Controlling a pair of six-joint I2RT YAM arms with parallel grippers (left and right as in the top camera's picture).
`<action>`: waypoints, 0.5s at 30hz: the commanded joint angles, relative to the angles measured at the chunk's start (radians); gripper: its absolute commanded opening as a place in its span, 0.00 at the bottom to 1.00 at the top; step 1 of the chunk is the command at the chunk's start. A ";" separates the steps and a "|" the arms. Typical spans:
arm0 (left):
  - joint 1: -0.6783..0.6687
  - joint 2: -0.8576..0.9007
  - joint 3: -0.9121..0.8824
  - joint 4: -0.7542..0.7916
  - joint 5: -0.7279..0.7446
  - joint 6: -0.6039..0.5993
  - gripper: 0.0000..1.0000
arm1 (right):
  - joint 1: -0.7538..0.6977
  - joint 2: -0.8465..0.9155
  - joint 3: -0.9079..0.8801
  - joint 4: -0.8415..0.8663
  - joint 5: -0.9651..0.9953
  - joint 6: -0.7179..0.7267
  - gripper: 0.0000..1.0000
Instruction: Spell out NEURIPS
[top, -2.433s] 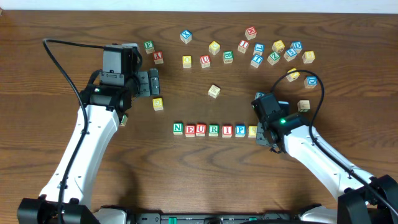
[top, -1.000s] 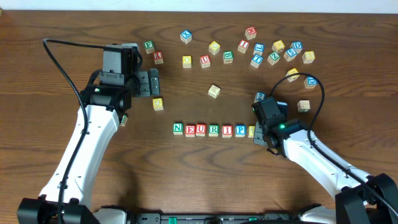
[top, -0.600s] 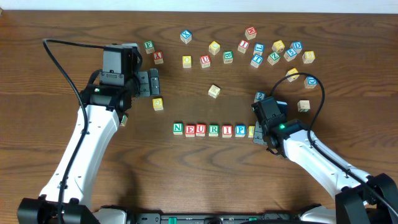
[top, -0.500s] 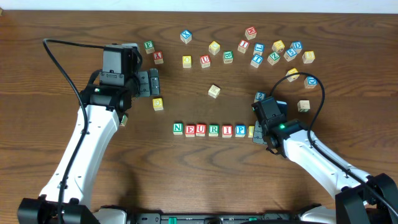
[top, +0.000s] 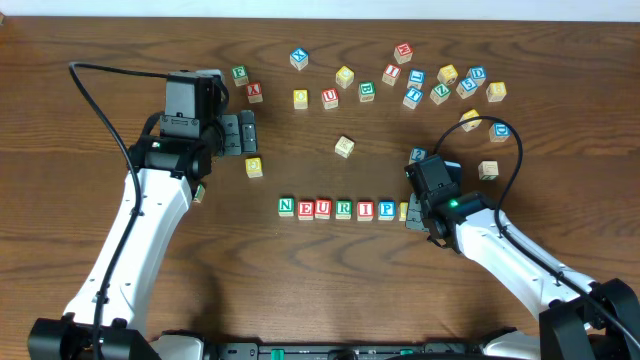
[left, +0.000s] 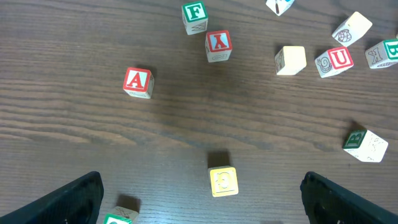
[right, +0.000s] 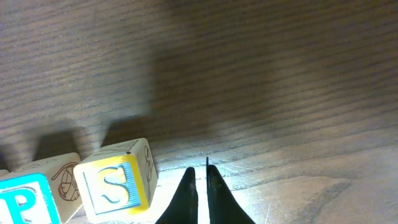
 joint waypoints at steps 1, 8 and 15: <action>0.004 -0.016 0.024 0.000 -0.005 0.010 1.00 | -0.004 -0.011 -0.007 0.006 -0.003 0.010 0.01; 0.004 -0.016 0.024 0.000 -0.005 0.010 1.00 | -0.004 0.029 -0.007 0.025 -0.021 0.025 0.01; 0.004 -0.016 0.024 0.000 -0.005 0.010 1.00 | -0.004 0.075 -0.007 0.051 -0.044 0.042 0.01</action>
